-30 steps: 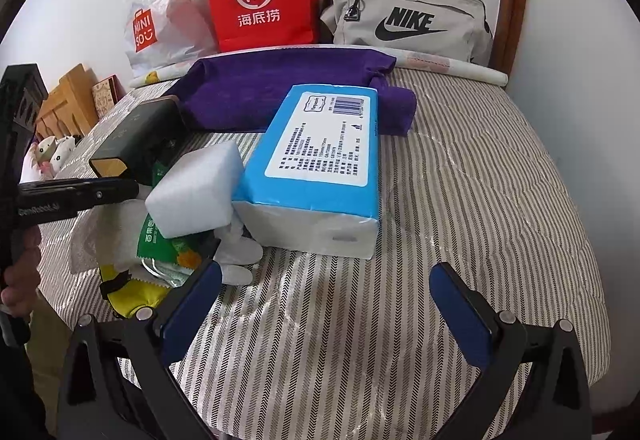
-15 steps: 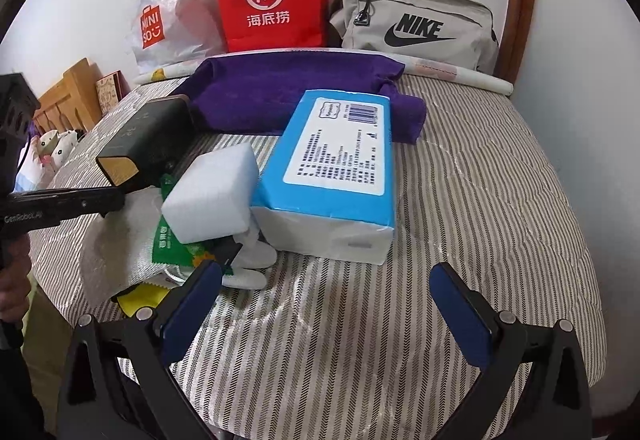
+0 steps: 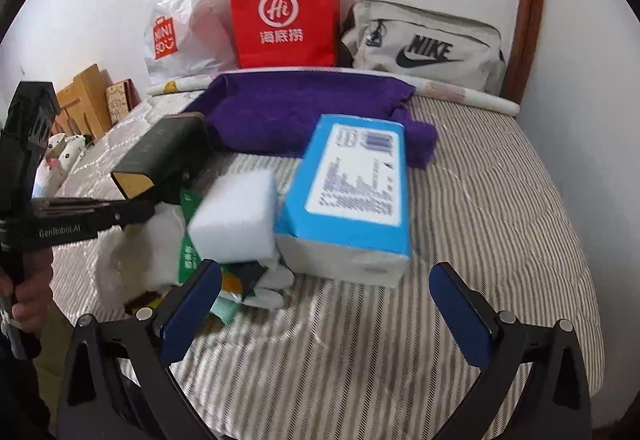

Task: Organize soft objects
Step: 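Grasp the white sponge with right gripper while left gripper moves to the green tin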

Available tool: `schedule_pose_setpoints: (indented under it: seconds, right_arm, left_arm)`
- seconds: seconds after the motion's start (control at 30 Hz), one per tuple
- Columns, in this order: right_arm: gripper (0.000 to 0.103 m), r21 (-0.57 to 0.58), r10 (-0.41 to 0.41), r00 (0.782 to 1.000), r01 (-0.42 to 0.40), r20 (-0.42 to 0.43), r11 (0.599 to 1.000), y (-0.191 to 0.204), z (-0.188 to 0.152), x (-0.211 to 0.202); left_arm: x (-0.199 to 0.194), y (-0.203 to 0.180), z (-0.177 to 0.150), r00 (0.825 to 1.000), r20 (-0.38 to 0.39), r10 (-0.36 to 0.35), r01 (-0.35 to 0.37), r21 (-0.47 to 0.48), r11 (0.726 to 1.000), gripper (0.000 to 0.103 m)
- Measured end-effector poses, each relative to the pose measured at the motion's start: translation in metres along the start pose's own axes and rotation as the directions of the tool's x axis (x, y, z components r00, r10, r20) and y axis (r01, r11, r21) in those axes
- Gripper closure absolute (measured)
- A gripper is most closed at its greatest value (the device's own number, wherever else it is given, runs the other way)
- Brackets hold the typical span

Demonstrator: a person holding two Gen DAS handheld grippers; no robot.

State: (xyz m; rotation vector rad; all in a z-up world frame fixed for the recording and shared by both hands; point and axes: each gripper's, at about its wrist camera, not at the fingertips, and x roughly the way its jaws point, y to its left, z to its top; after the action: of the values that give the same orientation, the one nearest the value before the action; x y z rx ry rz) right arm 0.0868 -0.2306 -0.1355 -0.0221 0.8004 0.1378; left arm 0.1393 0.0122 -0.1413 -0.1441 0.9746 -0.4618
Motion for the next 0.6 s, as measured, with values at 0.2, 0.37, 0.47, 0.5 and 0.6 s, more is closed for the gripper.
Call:
schedule_pose_setpoints:
  seconds: [0.2, 0.37, 0.47, 0.5, 0.6]
  right_arm:
    - [0.000, -0.028, 0.037, 0.999, -0.036, 0.022, 0.999, 0.019, 0.010, 0.008]
    - [0.005, -0.009, 0.031, 1.000, -0.031, 0.001, 0.999, 0.029, 0.016, 0.023]
    - [0.017, -0.035, 0.023, 1.000, -0.024, -0.014, 0.999, 0.037, 0.016, 0.031]
    - [0.027, -0.057, 0.023, 0.999, -0.025, -0.027, 0.998, 0.041, 0.015, 0.034]
    - [0.044, -0.103, 0.006, 1.000, -0.006, -0.004, 0.995, 0.047, 0.013, 0.033]
  left_arm:
    - [-0.015, 0.007, -0.002, 0.998, 0.018, 0.058, -0.058, 0.016, 0.998, 0.096]
    - [-0.018, 0.017, -0.009, 0.999, 0.016, 0.046, -0.046, 0.002, 0.999, 0.096]
    - [-0.020, 0.022, -0.012, 0.999, 0.019, 0.043, -0.043, -0.008, 0.999, 0.096]
    - [-0.020, 0.022, -0.013, 0.999, 0.019, 0.044, -0.044, -0.009, 0.999, 0.096]
    - [-0.020, 0.025, -0.014, 0.999, 0.022, 0.040, -0.040, -0.017, 0.999, 0.096]
